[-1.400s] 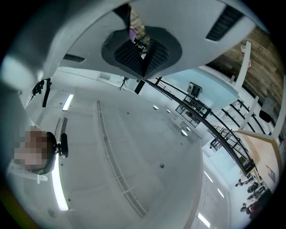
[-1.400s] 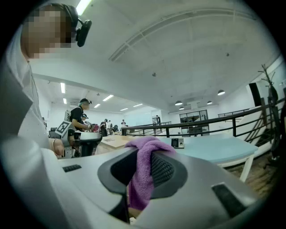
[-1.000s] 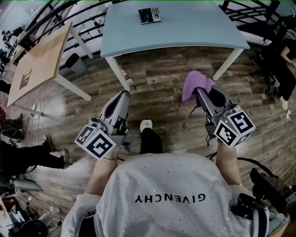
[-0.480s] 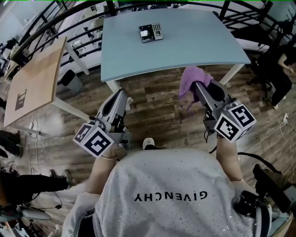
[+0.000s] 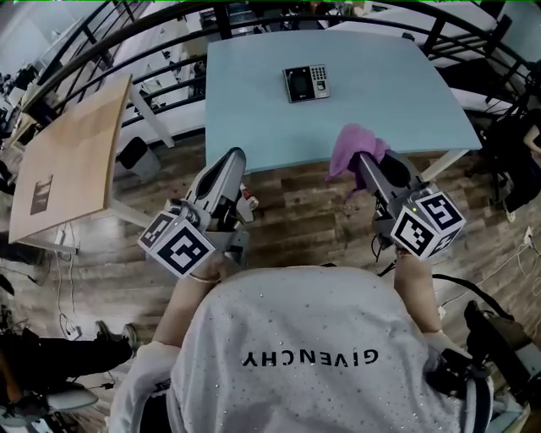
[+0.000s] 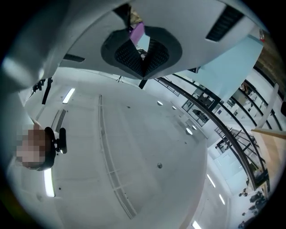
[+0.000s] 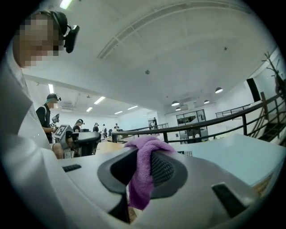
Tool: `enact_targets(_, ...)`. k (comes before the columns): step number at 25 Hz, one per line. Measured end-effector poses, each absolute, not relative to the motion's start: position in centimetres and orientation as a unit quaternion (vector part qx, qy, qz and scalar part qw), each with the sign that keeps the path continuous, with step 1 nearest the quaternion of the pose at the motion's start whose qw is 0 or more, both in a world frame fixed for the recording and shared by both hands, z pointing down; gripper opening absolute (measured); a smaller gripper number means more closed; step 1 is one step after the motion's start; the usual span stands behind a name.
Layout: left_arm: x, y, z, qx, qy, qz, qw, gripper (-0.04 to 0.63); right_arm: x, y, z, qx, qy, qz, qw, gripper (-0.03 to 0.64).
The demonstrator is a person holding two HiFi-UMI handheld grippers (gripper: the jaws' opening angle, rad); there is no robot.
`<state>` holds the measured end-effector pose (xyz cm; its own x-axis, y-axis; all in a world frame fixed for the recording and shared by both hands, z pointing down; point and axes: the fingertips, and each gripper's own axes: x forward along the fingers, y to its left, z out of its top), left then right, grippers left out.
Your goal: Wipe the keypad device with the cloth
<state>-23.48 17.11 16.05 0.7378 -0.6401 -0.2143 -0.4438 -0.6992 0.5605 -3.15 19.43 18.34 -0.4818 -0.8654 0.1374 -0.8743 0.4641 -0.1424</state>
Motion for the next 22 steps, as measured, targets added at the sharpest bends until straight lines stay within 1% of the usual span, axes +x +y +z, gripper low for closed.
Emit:
enact_targets(3, -23.9, 15.0, 18.6, 0.889, -0.315, -0.192, 0.271, 0.012, -3.2, 17.7, 20.8, 0.513, -0.848, 0.124, 0.042, 0.07)
enact_targets(7, -24.2, 11.9, 23.0, 0.879, -0.373, -0.113, 0.276, 0.011, -3.0, 15.2, 22.5, 0.508, -0.848, 0.137, 0.063, 0.069)
enact_targets(9, -24.2, 10.2, 24.1, 0.874, -0.387, -0.097, 0.278, 0.0, -2.8, 13.2, 23.1, 0.505, -0.849, 0.14, 0.069, 0.071)
enact_targets(13, -24.3, 6.6, 24.2, 0.86, -0.404, -0.129, 0.283, 0.0, -3.1, 8.1, 23.2, 0.485, -0.861, 0.134, 0.074, 0.071)
enact_targets(16, -23.8, 3.9, 24.4, 0.859, -0.405, -0.128, 0.285, 0.038, -3.6, 4.4, 22.3, 0.463, -0.876, 0.111, 0.082, 0.071)
enact_targets(18, -22.9, 2.1, 24.7, 0.865, -0.39, -0.121, 0.29, 0.036, -3.1, 1.8, 22.1, 0.456, -0.88, 0.108, 0.079, 0.071)
enact_targets(19, -22.4, 1.3, 25.0, 0.867, -0.383, -0.12, 0.296, 0.003, -2.8, 0.6, 22.2, 0.453, -0.881, 0.112, 0.078, 0.071)
enact_targets(22, -20.6, -0.5, 26.3, 0.87, -0.372, -0.11, 0.306, 0.0, -1.4, -2.7, 23.6, 0.437, -0.886, 0.127, 0.083, 0.071)
